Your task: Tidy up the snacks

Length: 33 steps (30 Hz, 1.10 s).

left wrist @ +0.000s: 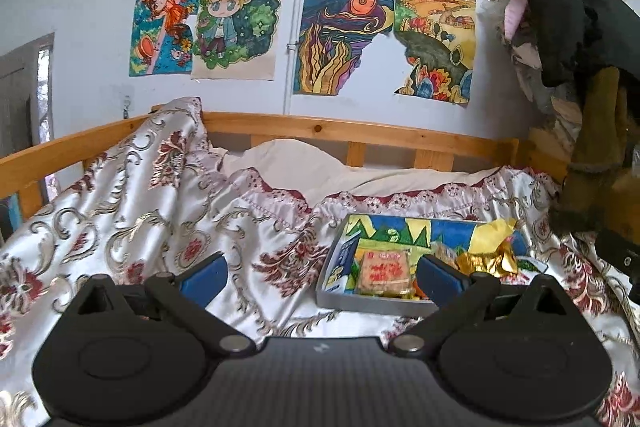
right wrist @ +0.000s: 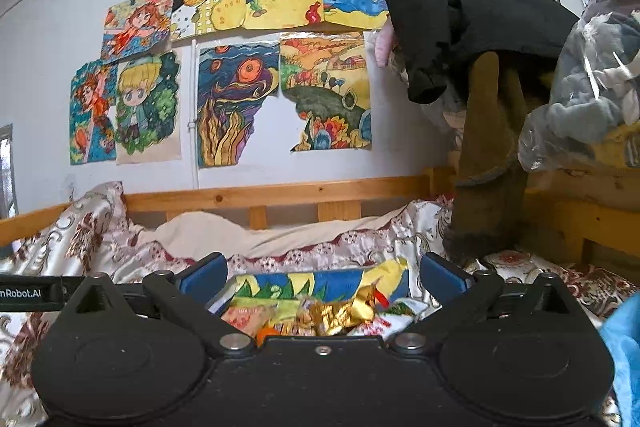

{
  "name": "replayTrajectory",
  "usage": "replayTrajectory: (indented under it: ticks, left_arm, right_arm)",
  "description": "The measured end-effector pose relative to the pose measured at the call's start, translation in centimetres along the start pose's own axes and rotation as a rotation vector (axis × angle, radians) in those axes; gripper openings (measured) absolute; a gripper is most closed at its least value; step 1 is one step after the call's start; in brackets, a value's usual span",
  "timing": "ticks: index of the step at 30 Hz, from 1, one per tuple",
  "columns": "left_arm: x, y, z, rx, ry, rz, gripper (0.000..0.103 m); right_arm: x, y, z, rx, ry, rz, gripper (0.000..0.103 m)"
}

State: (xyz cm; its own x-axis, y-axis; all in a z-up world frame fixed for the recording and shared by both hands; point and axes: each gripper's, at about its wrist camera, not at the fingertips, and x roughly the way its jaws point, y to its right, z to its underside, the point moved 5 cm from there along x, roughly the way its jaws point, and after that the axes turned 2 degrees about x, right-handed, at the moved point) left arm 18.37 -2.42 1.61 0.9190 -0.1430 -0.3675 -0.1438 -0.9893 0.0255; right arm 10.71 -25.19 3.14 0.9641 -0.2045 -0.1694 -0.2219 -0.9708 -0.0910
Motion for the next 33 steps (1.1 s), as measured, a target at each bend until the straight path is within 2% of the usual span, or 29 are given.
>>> replayTrajectory:
  ticks: [11, 24, 33]
  left_arm:
    - [-4.1, -0.9, 2.3, 0.006, -0.033, -0.012, 0.102]
    - [-7.7, -1.7, 3.8, -0.018, -0.020, -0.017, 0.102]
    - [-8.5, -2.3, 5.4, -0.050, -0.093, -0.016, 0.102]
  right_arm:
    - [-4.3, 0.0, 1.1, -0.017, -0.049, -0.027, 0.102]
    - [-7.2, -0.4, 2.1, -0.010, -0.104, -0.069, 0.102]
    - [-8.5, -0.2, 2.9, 0.031, -0.160, -0.095, 0.102]
